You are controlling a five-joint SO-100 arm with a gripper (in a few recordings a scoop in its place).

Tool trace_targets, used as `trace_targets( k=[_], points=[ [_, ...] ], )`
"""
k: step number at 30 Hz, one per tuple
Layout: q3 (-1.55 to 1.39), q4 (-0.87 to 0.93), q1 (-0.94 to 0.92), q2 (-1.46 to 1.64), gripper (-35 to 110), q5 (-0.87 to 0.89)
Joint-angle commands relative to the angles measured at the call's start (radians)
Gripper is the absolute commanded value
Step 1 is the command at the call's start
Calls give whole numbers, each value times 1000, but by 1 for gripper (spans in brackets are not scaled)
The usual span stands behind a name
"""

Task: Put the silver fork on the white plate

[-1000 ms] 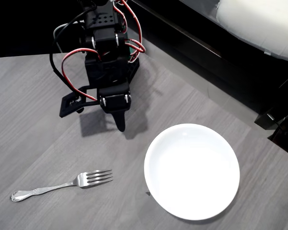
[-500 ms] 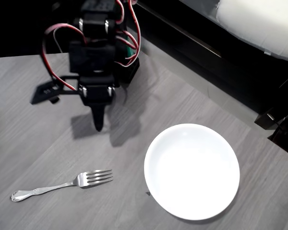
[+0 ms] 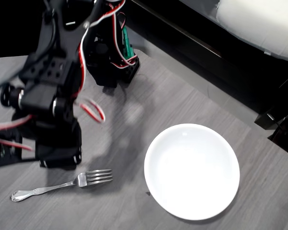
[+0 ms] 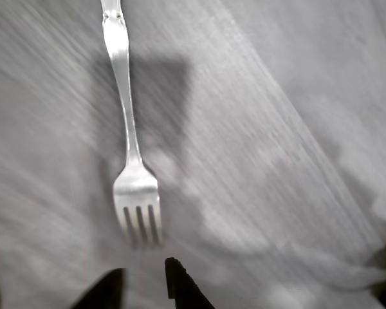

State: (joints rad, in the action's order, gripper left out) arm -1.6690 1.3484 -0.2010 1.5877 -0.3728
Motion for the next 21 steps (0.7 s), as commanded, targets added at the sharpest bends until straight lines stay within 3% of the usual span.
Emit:
trace_targets(
  k=[1,21],
  points=[
    [54,-23,0,-40,15,-41],
    [58,-158,-6,-252,19,-107]
  ],
)
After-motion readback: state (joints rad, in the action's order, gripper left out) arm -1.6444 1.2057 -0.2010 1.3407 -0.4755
